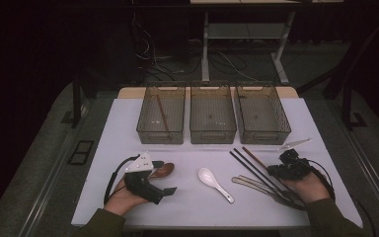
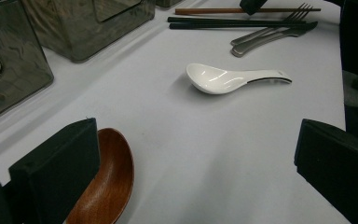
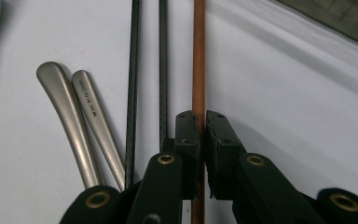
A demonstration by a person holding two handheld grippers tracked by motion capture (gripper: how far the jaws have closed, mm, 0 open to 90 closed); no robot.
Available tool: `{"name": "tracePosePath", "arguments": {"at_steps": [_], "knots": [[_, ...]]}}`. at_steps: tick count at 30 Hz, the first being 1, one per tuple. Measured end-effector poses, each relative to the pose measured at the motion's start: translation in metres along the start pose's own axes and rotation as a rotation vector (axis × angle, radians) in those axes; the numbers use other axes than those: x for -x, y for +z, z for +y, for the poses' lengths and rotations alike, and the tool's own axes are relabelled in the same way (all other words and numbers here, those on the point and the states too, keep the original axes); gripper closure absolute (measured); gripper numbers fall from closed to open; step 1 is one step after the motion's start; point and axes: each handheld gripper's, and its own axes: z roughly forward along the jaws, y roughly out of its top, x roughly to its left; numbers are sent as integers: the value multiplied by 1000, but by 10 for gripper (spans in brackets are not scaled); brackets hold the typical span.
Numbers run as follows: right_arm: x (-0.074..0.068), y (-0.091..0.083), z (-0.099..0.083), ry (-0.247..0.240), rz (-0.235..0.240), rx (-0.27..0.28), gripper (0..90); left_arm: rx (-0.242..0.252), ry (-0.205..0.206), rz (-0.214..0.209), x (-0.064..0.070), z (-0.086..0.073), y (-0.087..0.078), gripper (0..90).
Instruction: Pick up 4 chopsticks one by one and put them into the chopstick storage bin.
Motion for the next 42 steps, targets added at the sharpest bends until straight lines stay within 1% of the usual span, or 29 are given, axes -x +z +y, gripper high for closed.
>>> {"name": "tracePosePath", "arguments": {"at_steps": [10,16,21,25,31,36,38,41,42], "knots": [[4,-11,2,7,5,34,836,-1,-2,0,0,0,0,0],[5,-21,4,-8,9,71,836,5,-7,3,0,0,0,0],[4,-27,9,-23,28,107,836,10,-10,7,0,0,0,0],[-1,-32,16,-45,43,132,836,17,-13,9,0,-2,-1,0],[-8,-34,30,-69,69,159,836,26,-21,14,0,-3,-2,0],[-14,-36,42,-76,99,189,836,20,-28,13,1,-7,-2,0],[-15,-36,47,-81,104,197,836,19,-21,14,2,-6,-2,0],[-17,-35,53,-89,121,208,836,18,-23,16,2,-5,-1,0],[-18,-35,55,-84,125,215,836,19,-23,19,2,-5,-1,0]]}}
